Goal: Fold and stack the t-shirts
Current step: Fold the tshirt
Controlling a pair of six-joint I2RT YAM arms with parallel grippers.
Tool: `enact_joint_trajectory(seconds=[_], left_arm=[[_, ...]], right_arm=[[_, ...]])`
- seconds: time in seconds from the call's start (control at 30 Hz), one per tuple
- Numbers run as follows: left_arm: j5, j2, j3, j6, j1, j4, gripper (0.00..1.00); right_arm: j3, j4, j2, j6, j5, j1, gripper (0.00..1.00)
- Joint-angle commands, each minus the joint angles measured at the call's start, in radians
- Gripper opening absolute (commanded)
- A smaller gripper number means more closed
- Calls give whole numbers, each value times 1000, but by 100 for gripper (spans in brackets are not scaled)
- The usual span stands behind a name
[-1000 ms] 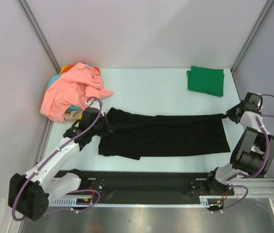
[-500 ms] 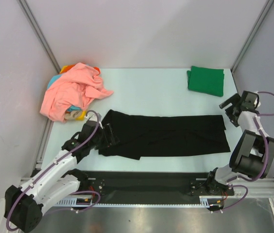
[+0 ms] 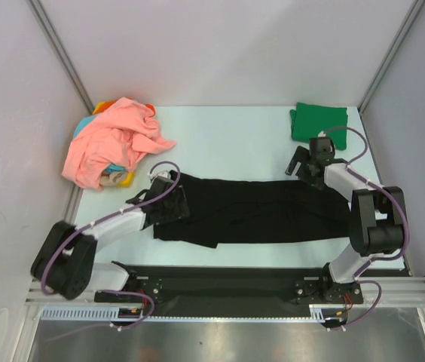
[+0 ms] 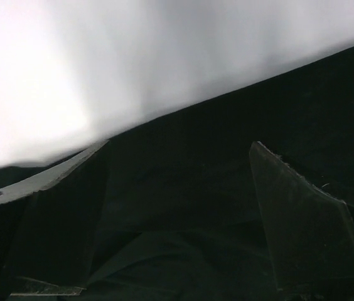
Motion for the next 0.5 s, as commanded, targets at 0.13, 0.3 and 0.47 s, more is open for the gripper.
enact_joint_trajectory(seconds=[0.13,0.3,0.47], left_arm=[[-55,243,112,25,3,84,6],[-128,356,311,92,21,21,0],[-135,646,781,185,75,-113,0]], right_arm=[[-24,11,29,-25,63,78,93],[-70,5,-52,-14,53,87,93],[-90,-36,-162,-3,40,93,93]])
